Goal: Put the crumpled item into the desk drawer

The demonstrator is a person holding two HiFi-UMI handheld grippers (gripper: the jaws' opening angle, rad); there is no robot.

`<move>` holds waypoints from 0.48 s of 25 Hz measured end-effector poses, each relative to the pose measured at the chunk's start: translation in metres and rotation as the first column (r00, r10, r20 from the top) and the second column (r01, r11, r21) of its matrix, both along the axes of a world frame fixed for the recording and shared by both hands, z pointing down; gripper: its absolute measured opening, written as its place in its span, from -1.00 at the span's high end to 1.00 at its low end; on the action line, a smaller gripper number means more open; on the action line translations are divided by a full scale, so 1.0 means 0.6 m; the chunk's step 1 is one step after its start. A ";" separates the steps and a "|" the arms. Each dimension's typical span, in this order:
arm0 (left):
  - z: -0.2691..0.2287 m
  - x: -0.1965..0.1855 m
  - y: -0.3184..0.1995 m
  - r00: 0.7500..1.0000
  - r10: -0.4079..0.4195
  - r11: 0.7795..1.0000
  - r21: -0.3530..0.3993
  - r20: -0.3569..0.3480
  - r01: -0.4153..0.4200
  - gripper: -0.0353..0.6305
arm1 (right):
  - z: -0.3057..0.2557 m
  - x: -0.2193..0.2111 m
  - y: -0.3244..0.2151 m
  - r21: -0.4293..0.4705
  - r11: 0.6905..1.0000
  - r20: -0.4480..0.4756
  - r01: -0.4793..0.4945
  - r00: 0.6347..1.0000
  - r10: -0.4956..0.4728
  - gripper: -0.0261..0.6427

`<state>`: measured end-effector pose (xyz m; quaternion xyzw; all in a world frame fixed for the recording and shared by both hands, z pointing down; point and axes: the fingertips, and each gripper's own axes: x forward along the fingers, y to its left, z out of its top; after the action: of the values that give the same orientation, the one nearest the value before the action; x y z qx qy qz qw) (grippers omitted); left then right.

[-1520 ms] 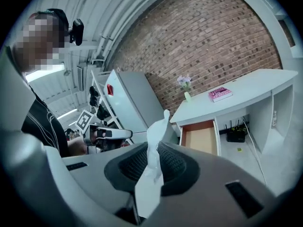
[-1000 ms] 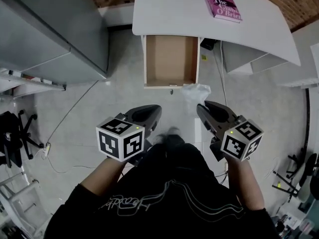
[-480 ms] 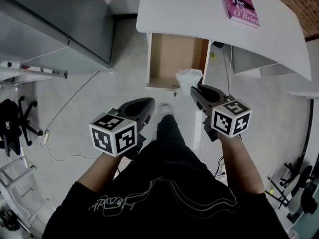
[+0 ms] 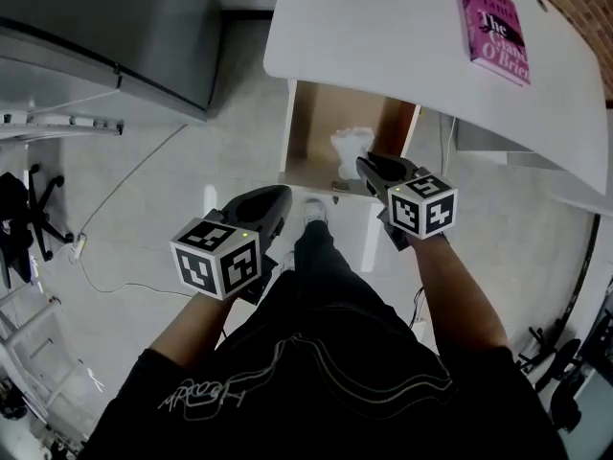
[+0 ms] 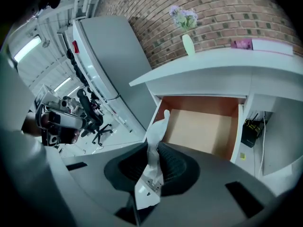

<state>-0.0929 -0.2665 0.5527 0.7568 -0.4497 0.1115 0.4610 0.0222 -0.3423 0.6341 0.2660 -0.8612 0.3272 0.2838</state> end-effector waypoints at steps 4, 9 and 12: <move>0.035 -0.018 -0.019 0.999 -0.040 0.999 -0.036 -0.001 0.040 0.83 | 0.064 -0.012 -0.035 -0.030 0.999 -0.013 0.024 1.000 -0.024 0.69; 0.076 -0.039 -0.039 0.997 -0.072 0.995 -0.067 -0.001 0.071 0.83 | 0.147 -0.024 -0.068 -0.070 0.997 -0.043 0.045 0.998 -0.048 0.69; 0.097 -0.045 -0.041 0.997 -0.083 0.993 -0.081 0.002 0.083 0.83 | 0.187 -0.029 -0.075 -0.097 0.994 -0.045 0.053 0.997 -0.057 0.69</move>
<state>-0.1199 -0.2913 0.6107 0.7181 -0.4756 0.1097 0.4961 0.0048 -0.3874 0.7463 0.2359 -0.8444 0.3539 0.3257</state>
